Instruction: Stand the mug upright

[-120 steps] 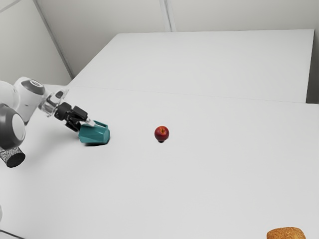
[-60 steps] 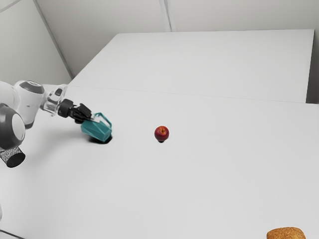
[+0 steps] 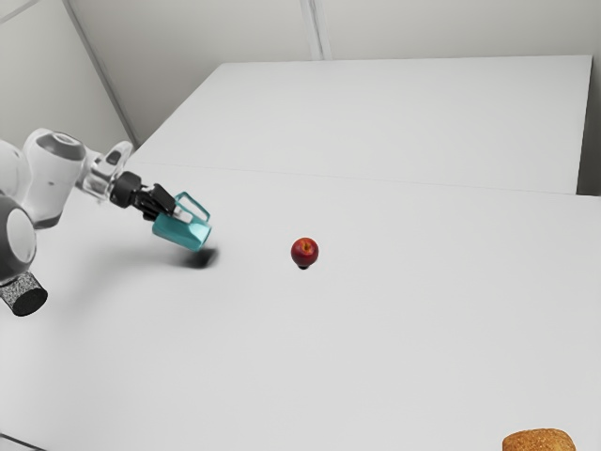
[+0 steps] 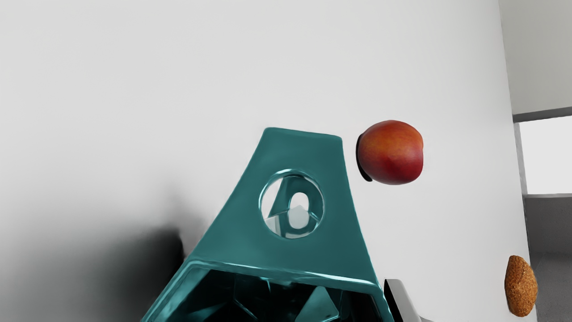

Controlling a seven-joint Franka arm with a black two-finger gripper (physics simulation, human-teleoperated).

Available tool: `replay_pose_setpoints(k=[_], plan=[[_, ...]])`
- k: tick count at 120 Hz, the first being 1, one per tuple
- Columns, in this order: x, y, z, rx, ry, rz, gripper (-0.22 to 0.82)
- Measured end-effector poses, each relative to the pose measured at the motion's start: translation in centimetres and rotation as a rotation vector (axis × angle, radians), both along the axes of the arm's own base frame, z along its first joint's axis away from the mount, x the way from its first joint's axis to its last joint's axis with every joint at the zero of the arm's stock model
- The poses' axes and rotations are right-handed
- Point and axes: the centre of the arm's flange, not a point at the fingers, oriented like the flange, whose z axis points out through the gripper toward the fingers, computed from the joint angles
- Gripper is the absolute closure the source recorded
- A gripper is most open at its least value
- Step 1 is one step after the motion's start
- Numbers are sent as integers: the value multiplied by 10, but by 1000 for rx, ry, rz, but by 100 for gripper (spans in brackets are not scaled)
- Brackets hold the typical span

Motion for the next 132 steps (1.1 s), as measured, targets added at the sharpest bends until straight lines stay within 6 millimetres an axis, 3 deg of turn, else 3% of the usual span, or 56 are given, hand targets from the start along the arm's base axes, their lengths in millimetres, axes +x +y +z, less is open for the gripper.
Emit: replay_pose_setpoints(k=[34, 47, 58, 91, 132], plan=[[-21, -75, 25, 251, -2, -103, 77], [-24, -97, 39, 405, -33, -146, 77], [-30, -111, 39, 514, -41, -169, 77], [-40, -139, 34, 729, -44, -184, 77], [-55, -152, 27, 757, 22, -106, 78]])
